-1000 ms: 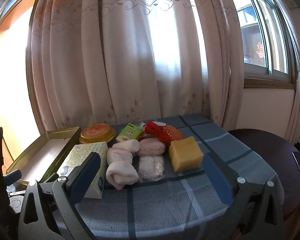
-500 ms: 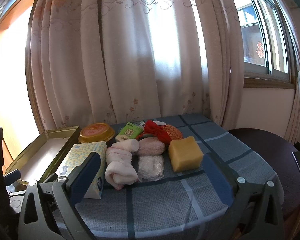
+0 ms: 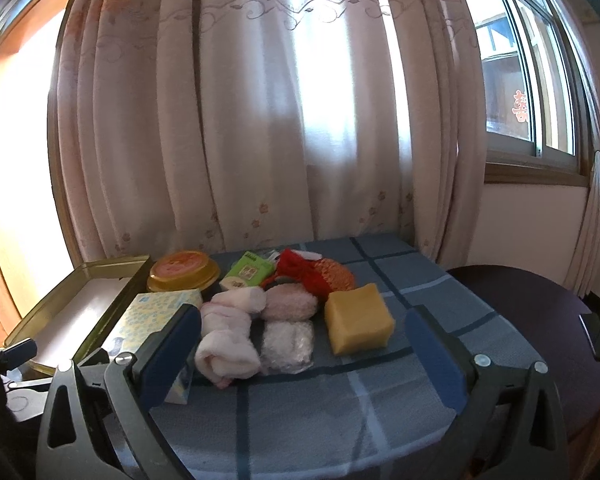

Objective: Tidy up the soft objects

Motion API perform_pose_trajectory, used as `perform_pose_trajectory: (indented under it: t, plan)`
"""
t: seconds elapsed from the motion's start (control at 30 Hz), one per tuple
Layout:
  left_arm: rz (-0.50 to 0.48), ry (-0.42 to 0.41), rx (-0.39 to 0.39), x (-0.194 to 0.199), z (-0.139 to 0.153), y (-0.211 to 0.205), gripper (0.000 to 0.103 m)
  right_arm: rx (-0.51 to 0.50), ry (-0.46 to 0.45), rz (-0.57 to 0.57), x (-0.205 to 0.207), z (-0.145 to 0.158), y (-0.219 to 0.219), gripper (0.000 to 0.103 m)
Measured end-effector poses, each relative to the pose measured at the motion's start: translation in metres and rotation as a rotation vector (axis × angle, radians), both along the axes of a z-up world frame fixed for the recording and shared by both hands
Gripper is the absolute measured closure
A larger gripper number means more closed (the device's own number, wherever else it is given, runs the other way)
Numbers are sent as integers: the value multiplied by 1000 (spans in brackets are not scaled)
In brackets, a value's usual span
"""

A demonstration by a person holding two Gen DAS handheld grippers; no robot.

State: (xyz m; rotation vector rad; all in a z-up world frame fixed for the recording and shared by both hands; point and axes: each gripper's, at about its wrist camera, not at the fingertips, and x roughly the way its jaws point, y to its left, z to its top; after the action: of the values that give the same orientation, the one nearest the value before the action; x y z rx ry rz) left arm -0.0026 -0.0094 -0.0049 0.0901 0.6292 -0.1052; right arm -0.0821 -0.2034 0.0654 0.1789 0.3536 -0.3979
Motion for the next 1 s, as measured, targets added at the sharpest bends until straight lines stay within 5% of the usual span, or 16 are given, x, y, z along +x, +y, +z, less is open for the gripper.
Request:
perform_pose_trajectory:
  t: [0.4,1.0]
  plan:
    - [-106,11,21,13,8,-44,0,-14,53,-99,3,-7,-58,0]
    - [-186,38,63,25,-4,-76,0,-18,160,-58,33,-30,-85,1]
